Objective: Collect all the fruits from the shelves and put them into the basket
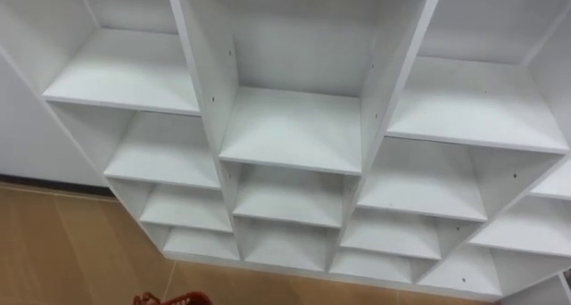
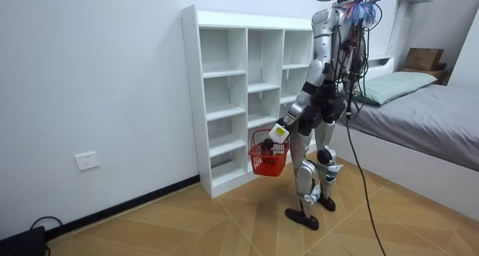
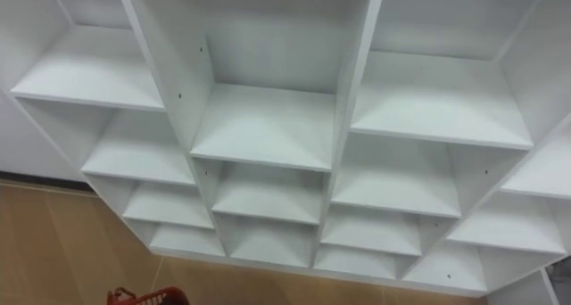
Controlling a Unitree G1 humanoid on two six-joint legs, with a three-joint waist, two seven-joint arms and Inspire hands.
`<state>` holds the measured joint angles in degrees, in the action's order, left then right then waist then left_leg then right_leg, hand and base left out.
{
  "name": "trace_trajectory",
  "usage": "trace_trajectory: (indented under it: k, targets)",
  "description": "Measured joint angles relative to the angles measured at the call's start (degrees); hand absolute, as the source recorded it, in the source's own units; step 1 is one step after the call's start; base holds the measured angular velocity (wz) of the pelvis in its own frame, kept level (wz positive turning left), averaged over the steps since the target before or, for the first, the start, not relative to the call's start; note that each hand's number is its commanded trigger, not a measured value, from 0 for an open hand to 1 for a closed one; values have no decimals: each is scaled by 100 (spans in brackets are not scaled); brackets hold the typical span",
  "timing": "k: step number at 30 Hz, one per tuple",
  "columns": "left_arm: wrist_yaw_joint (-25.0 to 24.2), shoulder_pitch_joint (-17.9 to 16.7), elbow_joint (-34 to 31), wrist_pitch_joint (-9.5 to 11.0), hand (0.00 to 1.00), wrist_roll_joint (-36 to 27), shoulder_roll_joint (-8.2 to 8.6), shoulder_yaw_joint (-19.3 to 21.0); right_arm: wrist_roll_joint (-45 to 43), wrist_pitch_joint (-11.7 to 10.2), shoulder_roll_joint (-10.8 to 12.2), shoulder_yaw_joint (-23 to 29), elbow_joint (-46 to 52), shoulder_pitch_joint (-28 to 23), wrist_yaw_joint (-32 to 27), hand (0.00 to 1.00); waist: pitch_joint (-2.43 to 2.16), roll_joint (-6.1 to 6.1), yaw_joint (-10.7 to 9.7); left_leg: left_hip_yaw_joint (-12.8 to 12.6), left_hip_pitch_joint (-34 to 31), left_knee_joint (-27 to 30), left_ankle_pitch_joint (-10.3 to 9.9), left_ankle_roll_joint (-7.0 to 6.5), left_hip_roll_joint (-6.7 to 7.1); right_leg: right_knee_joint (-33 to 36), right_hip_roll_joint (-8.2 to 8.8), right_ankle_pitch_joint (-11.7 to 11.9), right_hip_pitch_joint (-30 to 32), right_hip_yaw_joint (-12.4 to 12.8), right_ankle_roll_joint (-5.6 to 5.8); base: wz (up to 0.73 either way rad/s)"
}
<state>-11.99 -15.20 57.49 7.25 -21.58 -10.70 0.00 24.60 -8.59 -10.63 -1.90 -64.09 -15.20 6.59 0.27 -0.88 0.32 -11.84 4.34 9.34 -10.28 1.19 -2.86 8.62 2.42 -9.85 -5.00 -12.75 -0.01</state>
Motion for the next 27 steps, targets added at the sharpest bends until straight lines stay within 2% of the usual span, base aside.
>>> trace_trajectory:
  k: [7,9,11,12,14,17,21,27]
  targets:
    - [-13,32,5,-121,100,259,69,-7,-40,137,22,172,-363,83,111,0,7,20,-18,-31,42,-30,-2,-4,15,6,2,-7,-4,56,11,-2]
    - [-14,33,6,-202,100,319,69,1,-39,240,38,270,-459,139,128,0,9,16,-17,-37,50,-30,-1,-4,16,6,2,-7,-7,70,11,0]
    - [-7,33,6,-234,100,318,67,2,-41,300,46,318,-521,188,141,0,18,9,-19,-45,92,-29,-1,-4,16,6,-8,-9,-26,122,13,-8]
    - [1,29,8,-247,100,314,67,2,-45,333,46,323,-525,202,150,0,43,-21,-21,-51,135,-31,-2,-3,17,2,-9,-12,-63,145,15,-10]
    - [2,36,8,-257,100,303,68,-10,-46,346,50,329,-523,210,155,0,50,-22,-32,-54,189,-33,-20,-3,17,7,-9,-42,-80,176,19,-7]
    - [3,46,9,-279,100,304,71,-24,-38,368,62,330,-519,219,150,0,35,3,-50,-75,241,-39,-51,-4,6,16,-27,-43,-98,213,19,-9]
    - [7,58,9,-313,100,352,81,-17,-47,373,69,327,-517,252,155,0,16,36,-19,-211,330,-50,-103,21,-36,31,-89,-35,-90,422,8,-25]
    - [2,104,11,-314,100,567,99,-19,-70,369,104,335,-522,274,143,0,14,38,-156,-231,348,-63,-115,31,-39,22,-100,-31,-78,486,3,-8]
